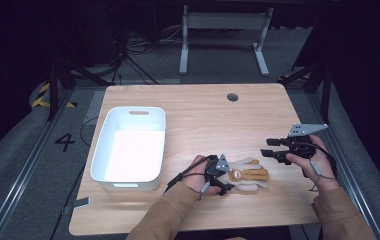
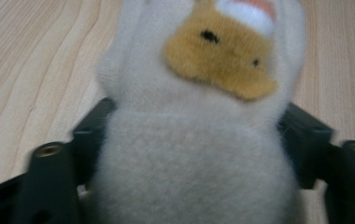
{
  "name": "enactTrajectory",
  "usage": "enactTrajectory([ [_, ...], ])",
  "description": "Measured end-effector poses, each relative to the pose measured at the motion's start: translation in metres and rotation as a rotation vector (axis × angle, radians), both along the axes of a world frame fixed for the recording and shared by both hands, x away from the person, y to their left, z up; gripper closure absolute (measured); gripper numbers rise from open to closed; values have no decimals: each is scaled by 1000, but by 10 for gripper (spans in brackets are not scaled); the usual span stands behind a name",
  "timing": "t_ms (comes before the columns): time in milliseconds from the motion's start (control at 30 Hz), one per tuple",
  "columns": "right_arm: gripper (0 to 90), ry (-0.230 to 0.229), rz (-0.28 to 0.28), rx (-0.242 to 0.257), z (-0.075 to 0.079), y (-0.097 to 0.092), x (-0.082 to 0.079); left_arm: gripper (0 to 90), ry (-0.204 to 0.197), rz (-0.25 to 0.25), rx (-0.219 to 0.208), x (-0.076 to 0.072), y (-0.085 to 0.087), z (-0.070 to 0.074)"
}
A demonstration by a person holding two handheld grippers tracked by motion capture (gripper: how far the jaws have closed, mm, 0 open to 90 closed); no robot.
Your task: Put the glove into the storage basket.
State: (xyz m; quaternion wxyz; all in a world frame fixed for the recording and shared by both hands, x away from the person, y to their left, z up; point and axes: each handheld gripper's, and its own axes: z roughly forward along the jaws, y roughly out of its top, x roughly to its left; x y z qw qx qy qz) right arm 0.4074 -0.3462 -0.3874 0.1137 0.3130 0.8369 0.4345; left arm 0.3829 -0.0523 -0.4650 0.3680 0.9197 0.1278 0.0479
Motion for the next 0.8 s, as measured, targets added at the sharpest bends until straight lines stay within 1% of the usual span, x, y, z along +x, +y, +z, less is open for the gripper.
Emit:
enactTrajectory([
  [33,460,0,0,1,0,0,0,435,2,1,5,-1,0,1],
  [67,460,1,0,0,0,0,0,506,5,7,11,-2,-1,3],
  [100,463,2,1,-1,0,0,0,569,7,13,27,-5,-3,4],
  [133,465,2,1,-2,-1,0,0,616,14,24,39,-7,-5,6],
  [200,469,7,1,-2,-2,0,1,661,15,35,50,-9,-8,7],
  [333,476,8,0,-3,-2,-1,0,701,20,53,34,-8,-6,6],
  [400,480,5,0,1,-1,-1,0,710,36,64,26,-8,-5,6],
  [500,482,7,-2,1,-2,-2,1,714,50,69,19,-7,-5,6],
  [600,485,9,-7,2,-3,-4,2,716,76,75,10,-5,-3,7],
  [800,486,8,-19,8,-2,-8,1,719,73,82,17,-6,-1,11],
])
